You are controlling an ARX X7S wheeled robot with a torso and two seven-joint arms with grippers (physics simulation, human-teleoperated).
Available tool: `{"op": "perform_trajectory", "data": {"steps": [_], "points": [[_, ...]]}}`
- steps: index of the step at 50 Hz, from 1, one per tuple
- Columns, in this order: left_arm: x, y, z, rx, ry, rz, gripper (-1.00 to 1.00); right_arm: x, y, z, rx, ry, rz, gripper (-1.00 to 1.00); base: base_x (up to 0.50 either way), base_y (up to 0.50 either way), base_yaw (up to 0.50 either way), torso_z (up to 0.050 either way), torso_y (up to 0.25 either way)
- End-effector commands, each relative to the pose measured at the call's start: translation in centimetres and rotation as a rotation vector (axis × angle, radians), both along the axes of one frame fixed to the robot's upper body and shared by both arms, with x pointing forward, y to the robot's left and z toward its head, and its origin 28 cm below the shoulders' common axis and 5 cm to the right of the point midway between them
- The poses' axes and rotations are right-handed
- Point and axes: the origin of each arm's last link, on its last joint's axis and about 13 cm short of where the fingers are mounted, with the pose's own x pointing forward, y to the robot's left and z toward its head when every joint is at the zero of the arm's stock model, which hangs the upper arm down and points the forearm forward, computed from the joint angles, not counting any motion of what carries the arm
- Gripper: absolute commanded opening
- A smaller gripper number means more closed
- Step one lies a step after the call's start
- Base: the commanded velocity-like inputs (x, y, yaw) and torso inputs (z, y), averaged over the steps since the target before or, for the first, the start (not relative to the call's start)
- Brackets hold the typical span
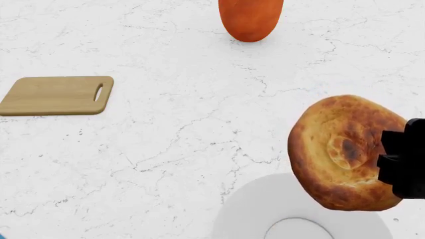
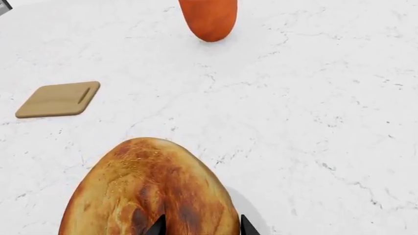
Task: Place all breads on the cutting board.
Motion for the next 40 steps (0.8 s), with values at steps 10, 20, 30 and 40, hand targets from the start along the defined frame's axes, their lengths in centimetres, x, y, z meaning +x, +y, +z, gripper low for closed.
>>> {"op": "perform_trajectory", "data": {"steps": [10,20,30,40], "points": [[0.1,0.6,-1.5,0.037,0.018,0.035,1.0,0.1,0.0,0.0,-0.008,-0.012,0.005,-1.0,0.0,0.0,0.0,0.0,0.0],[0.7,0.8,-2.1,0.045,-0.002,0.064,1.0,0.0,-0.1,-0.3,-0.008,-0.006,0.003,-1.0,0.0,0.0,0.0,0.0,0.0],[1.3,0.5,-3.1,0.059,0.008,0.062,1.0,0.0,-0.1,-0.4,-0.009,-0.001,0.006,-1.0,0.0,0.0,0.0,0.0,0.0],[1.1,0.6,-3.8,0.052,0.025,0.057,1.0,-0.1,-0.2,-0.3,-0.011,-0.002,-0.006,-1.0,0.0,0.0,0.0,0.0,0.0]]}}
